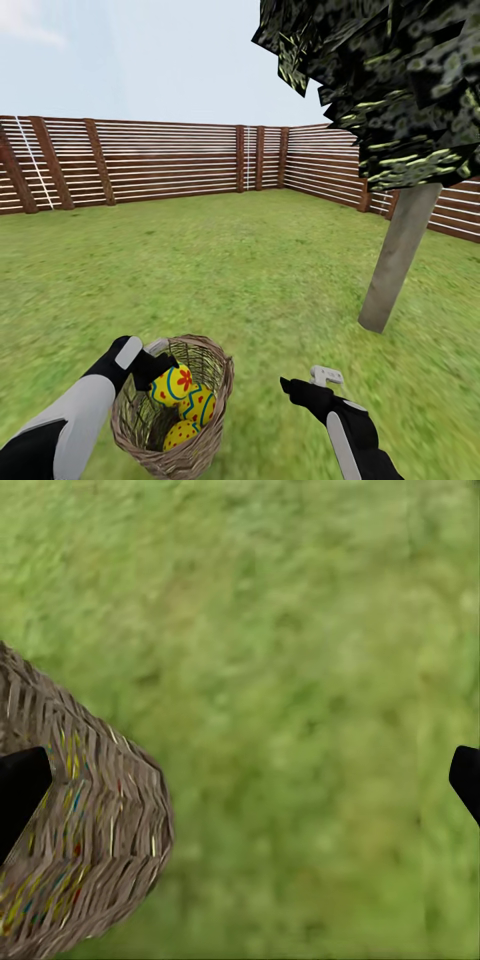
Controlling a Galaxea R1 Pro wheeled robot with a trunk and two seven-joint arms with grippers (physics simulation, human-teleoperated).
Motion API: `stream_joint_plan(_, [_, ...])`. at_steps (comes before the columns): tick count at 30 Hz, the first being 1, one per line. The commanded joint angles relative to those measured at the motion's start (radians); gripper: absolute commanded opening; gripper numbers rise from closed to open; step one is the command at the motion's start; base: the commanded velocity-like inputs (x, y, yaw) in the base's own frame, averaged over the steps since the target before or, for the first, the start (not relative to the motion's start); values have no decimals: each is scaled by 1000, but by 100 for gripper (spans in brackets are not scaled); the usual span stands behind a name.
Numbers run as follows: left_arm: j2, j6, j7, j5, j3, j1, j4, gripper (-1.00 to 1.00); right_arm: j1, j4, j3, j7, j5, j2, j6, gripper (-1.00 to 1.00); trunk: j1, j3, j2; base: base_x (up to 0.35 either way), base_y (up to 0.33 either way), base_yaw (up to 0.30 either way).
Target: Take the three Easter eggs out of the wicker basket on the lawn in the garden, then place them on the lawn next to a single tree (choose any tree) so that all three eggs are next to the same tree and none are left in the basket.
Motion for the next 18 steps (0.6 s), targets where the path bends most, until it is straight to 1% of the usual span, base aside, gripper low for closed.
stream_joint_plan(1, [0, 15, 11, 10, 4, 0, -8, -100, -1, -1, 0, -9, -11, 1, 4, 100, 0, -1, 0, 0, 0, 0])
stream_joint_plan(2, [0, 29, 13, 15, 4, -1, -15, -100, -1, -1, 0, -8, -11, 1, 4, 100, 0, -1, 0, 0, 0, 0])
stream_joint_plan(4, [1, 43, 17, 39, 3, -1, -22, -100, -1, 0, 0, -8, -11, 1, 4, 100, 0, -1, 0, 0, 0, 0])
stream_joint_plan(6, [0, 48, 30, 51, 3, 0, -24, -100, -1, 0, -1, -8, -12, 1, 4, 100, 0, -1, 0, 0, 0, 0])
stream_joint_plan(7, [0, 52, 37, 55, 3, -1, -25, -100, -1, 0, 0, -8, -12, 1, 4, 100, -1, 3, 0, 0, 0, 0])
stream_joint_plan(9, [0, 66, 42, 58, 3, -1, -27, -100, -1, 0, 0, -8, -11, 1, 4, 100, -1, 3, 0, 0, 0, 0])
stream_joint_plan(10, [-1, 81, 43, 59, 4, -1, -35, -100, -1, 0, 0, -8, -11, 1, 4, 100, -1, 7, 0, 0, 0, 0])
stream_joint_plan(14, [-3, 145, 44, 61, 4, 0, -61, -100, -1, 0, 0, -8, -11, 1, 4, 100, -16, 19, 28, 0, 0, 0])
stream_joint_plan(16, [-4, 165, 45, 61, 4, -1, -64, -100, -1, 0, 0, -8, -11, 1, 4, 100, -24, 26, 42, 0, 0, 0])
stream_joint_plan(18, [-5, 171, 45, 61, 4, -1, -65, -100, -1, 0, 0, -9, -11, 1, 4, 100, -32, 32, 56, 0, 0, 0])
